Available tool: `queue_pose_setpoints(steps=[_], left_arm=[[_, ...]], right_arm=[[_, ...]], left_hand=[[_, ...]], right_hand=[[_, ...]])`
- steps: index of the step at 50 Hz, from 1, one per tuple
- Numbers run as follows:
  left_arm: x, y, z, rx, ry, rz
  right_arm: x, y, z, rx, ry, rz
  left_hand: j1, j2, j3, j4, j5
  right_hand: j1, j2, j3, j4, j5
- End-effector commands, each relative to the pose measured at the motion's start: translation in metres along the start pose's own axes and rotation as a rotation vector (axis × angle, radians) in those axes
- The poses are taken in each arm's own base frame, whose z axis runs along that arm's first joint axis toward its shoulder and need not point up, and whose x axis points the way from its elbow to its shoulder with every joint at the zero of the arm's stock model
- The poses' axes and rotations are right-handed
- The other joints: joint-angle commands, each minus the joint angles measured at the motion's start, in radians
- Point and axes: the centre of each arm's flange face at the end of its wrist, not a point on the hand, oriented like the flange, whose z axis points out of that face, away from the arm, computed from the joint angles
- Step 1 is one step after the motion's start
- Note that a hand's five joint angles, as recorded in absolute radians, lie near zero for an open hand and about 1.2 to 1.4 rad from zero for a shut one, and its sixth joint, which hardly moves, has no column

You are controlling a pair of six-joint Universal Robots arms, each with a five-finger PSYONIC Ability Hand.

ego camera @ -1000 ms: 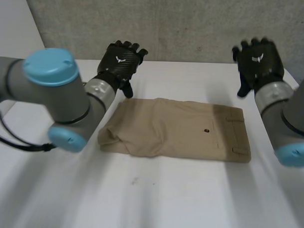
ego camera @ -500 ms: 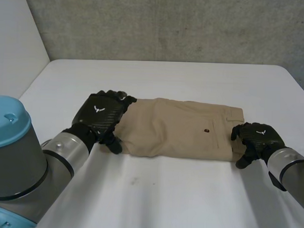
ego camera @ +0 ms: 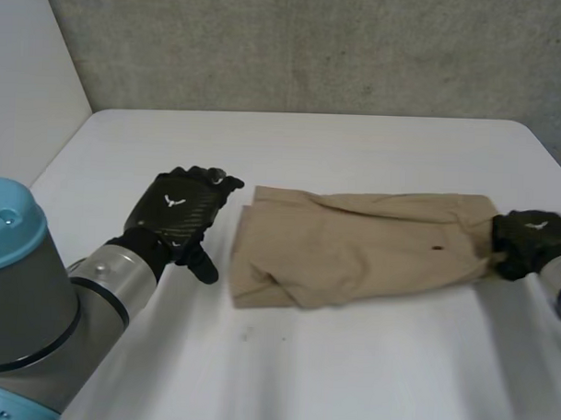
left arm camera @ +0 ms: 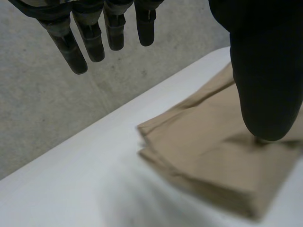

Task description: Fold the shorts.

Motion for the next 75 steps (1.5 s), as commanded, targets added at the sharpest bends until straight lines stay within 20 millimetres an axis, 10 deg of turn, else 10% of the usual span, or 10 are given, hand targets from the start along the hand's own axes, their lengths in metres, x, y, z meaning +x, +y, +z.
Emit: queue_pose_setpoints(steps=[1,13,18,22,25,30,41,54,67,75], left_arm=[[-0.012,-0.008,-0.009,0.025,-0.049,-0.005],[-0.016,-0.008,-0.009,0.027,-0.063,-0.007],[-0.015,-0.009,-0.009,0.034,-0.059,-0.007],[-0.013,-0.008,-0.006,0.033,-0.055,-0.006],[-0.014,-0.009,-0.005,0.036,-0.054,-0.006],[-0.011,-0.014,0.008,0.052,-0.042,-0.002],[0.03,-0.038,0.057,0.131,0.076,-0.06],[0.064,0.008,0.123,-0.017,0.133,-0.08],[0.066,0.067,0.094,-0.349,0.101,-0.049],[0.068,0.048,0.086,-0.308,0.109,-0.044]], right_arm=[[0.044,-0.025,-0.005,-0.038,0.073,-0.2],[-0.086,-0.117,-0.037,0.351,-0.223,-0.355],[-0.195,-0.091,-0.074,0.456,-0.582,-0.437],[-0.22,-0.07,-0.086,0.43,-0.705,-0.454],[-0.22,-0.066,-0.087,0.414,-0.716,-0.449],[-0.191,-0.102,-0.084,0.456,-0.617,-0.332],[-0.111,-0.124,-0.051,0.348,-0.42,0.107],[-0.121,-0.081,0.002,0.118,-0.443,0.151],[-0.129,-0.041,0.01,-0.117,-0.482,0.149],[-0.115,-0.041,0.01,-0.101,-0.447,-0.009]], left_hand=[[-0.02,-0.025,-0.038,-0.03,-0.046],[-0.019,-0.024,-0.037,-0.03,-0.045],[-0.02,-0.025,-0.038,-0.03,-0.046],[-0.02,-0.025,-0.038,-0.03,-0.046],[-0.02,-0.025,-0.038,-0.03,-0.046],[-0.016,-0.021,-0.034,-0.027,-0.042],[0.01,0.005,-0.007,0.0,-0.016],[0.034,0.029,0.016,0.023,0.007],[0.028,0.023,0.01,0.017,0.002],[0.031,0.026,0.013,0.02,0.005]], right_hand=[[0.441,0.227,0.246,0.206,0.293],[0.441,0.227,0.246,0.206,0.293],[0.441,0.227,0.246,0.206,0.293],[0.22,0.006,0.025,-0.014,0.072],[-0.49,-0.704,-0.685,-0.725,-0.638],[-0.781,-0.995,-0.976,-1.015,-0.929],[-0.781,-0.995,-0.976,-1.015,-0.929],[-0.781,-0.995,-0.976,-1.015,-0.929],[-0.781,-0.995,-0.976,-1.015,-0.929],[-0.781,-0.995,-0.976,-1.015,-0.929]])
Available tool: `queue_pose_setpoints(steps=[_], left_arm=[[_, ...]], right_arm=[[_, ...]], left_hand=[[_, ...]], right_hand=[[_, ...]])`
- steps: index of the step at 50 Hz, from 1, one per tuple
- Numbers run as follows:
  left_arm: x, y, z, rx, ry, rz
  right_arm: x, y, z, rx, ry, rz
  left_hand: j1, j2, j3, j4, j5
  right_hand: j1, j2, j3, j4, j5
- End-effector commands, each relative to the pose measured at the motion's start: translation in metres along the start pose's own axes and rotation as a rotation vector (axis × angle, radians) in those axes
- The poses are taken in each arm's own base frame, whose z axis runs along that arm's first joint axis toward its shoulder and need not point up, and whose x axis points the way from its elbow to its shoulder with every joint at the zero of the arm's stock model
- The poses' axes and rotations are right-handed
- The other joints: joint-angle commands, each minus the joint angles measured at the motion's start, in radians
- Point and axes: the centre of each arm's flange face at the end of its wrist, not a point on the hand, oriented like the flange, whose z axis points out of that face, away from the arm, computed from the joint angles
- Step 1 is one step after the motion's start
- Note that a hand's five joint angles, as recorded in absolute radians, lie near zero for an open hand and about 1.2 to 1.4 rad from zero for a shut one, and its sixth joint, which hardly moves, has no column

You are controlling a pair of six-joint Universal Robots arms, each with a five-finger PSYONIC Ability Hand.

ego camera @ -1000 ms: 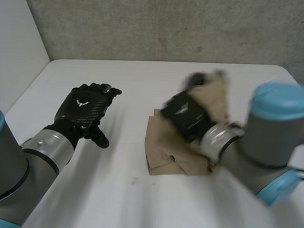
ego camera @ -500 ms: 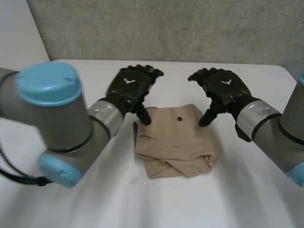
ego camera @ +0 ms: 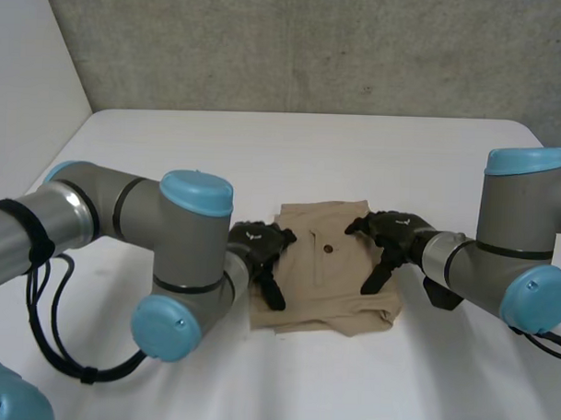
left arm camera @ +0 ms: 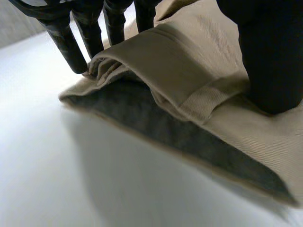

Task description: Fold the shorts.

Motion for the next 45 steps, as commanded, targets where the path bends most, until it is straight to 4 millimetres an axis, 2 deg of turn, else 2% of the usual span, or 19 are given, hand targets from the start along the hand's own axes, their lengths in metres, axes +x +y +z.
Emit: queue_pose_setpoints(steps=[1,2,3,4,5,6,7,9,10,12,13,15,16,17,19,20,24,28,45], left_arm=[[0.004,-0.018,-0.016,0.045,0.013,0.008],[0.006,-0.029,-0.022,0.078,0.017,0.009],[0.008,-0.043,-0.03,0.122,0.022,0.01],[0.008,-0.051,-0.036,0.146,0.022,0.01],[0.008,-0.059,-0.042,0.173,0.022,0.009],[0.007,-0.068,-0.048,0.197,0.02,0.006],[0.005,-0.083,-0.061,0.246,0.016,0.003],[-0.001,-0.107,-0.084,0.323,0.002,-0.006],[-0.003,-0.114,-0.092,0.347,-0.001,-0.008],[-0.008,-0.128,-0.107,0.395,-0.013,-0.015],[-0.017,-0.14,-0.123,0.439,-0.035,-0.025],[-0.032,-0.152,-0.138,0.478,-0.073,-0.035],[-0.05,-0.161,-0.152,0.514,-0.127,-0.051],[-0.059,-0.165,-0.16,0.526,-0.156,-0.057],[-0.073,-0.169,-0.173,0.535,-0.198,-0.067],[-0.085,-0.172,-0.185,0.536,-0.235,-0.08],[-0.1,-0.17,-0.203,0.517,-0.28,-0.098],[-0.099,-0.167,-0.206,0.511,-0.28,-0.099],[-0.1,-0.155,-0.199,0.469,-0.276,-0.126]], right_arm=[[0.01,-0.01,-0.011,0.006,0.05,-0.15],[0.01,-0.017,-0.015,0.028,0.058,-0.152],[0.008,-0.034,-0.026,0.085,0.072,-0.157],[0.008,-0.034,-0.026,0.085,0.072,-0.157],[0.008,-0.043,-0.032,0.116,0.081,-0.154],[0.008,-0.061,-0.043,0.188,0.097,-0.148],[0.008,-0.079,-0.054,0.271,0.114,-0.136],[0.009,-0.095,-0.066,0.354,0.131,-0.116],[0.01,-0.11,-0.078,0.433,0.152,-0.094],[0.012,-0.122,-0.092,0.499,0.184,-0.068],[0.012,-0.122,-0.092,0.499,0.185,-0.068],[0.014,-0.139,-0.126,0.597,0.286,-0.032],[0.015,-0.142,-0.135,0.615,0.321,-0.029],[0.015,-0.142,-0.135,0.615,0.321,-0.029],[0.016,-0.149,-0.161,0.649,0.411,-0.023],[0.016,-0.149,-0.166,0.645,0.424,-0.026],[0.011,-0.142,-0.176,0.559,0.433,-0.066],[0.009,-0.135,-0.177,0.495,0.429,-0.074],[0.009,-0.127,-0.171,0.467,0.423,-0.068]], left_hand=[[0.029,0.026,0.013,0.02,0.005],[0.029,0.026,0.013,0.02,0.005],[0.026,0.023,0.01,0.017,0.002],[0.023,0.02,0.007,0.015,-0.001],[0.023,0.02,0.007,0.015,-0.001],[0.02,0.017,0.004,0.012,-0.004],[0.014,0.011,-0.001,0.006,-0.01],[0.014,0.011,-0.002,0.006,-0.01],[0.014,0.011,-0.002,0.006,-0.01],[0.014,0.011,-0.002,0.006,-0.01],[0.023,0.02,0.007,0.014,-0.001],[0.026,0.023,0.01,0.017,0.002],[0.043,0.04,0.028,0.035,0.019],[0.052,0.049,0.037,0.044,0.028],[0.055,0.052,0.04,0.047,0.031],[0.055,0.052,0.04,0.047,0.031],[0.037,0.034,0.022,0.029,0.013],[0.034,0.031,0.019,0.026,0.01],[-0.007,-0.01,-0.022,-0.015,-0.031]], right_hand=[[-0.009,-0.048,-0.011,-0.058,-0.07],[-0.009,-0.048,-0.011,-0.058,-0.07],[-0.009,-0.048,-0.011,-0.058,-0.07],[-0.009,-0.048,-0.011,-0.058,-0.07],[-0.009,-0.048,-0.011,-0.058,-0.07],[-0.009,-0.048,-0.011,-0.058,-0.07],[-0.009,-0.048,-0.011,-0.058,-0.07],[-0.009,-0.048,-0.011,-0.058,-0.07],[-0.009,-0.048,-0.011,-0.058,-0.07],[-0.009,-0.048,-0.011,-0.058,-0.07],[-0.009,-0.048,-0.011,-0.058,-0.07],[-0.009,-0.048,-0.011,-0.058,-0.07],[-0.009,-0.048,-0.011,-0.058,-0.07],[-0.009,-0.048,-0.011,-0.058,-0.07],[-0.009,-0.048,-0.011,-0.058,-0.07],[-0.009,-0.048,-0.011,-0.058,-0.07],[-0.009,-0.048,-0.011,-0.058,-0.07],[-0.009,-0.048,-0.011,-0.058,-0.07],[-0.009,-0.048,-0.011,-0.058,-0.07]])
